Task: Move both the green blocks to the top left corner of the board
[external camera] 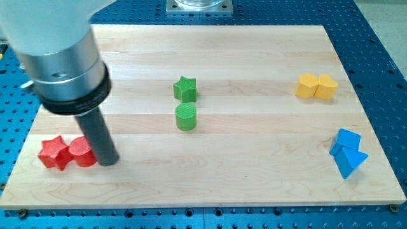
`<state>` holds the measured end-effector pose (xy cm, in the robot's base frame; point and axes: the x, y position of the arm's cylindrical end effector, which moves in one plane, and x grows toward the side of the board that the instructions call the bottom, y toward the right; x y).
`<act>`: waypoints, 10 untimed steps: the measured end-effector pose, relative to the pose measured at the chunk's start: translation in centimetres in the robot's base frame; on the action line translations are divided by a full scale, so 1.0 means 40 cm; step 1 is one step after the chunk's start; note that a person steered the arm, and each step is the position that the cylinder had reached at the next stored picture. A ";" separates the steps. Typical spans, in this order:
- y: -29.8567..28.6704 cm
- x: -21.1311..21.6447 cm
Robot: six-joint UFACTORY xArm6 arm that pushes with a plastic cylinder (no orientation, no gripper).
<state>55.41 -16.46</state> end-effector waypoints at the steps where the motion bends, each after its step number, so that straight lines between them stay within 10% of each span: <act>1: 0.000 -0.037; 4: 0.052 -0.041; 6: 0.339 -0.039; 10: 0.306 -0.393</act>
<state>39.69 -4.20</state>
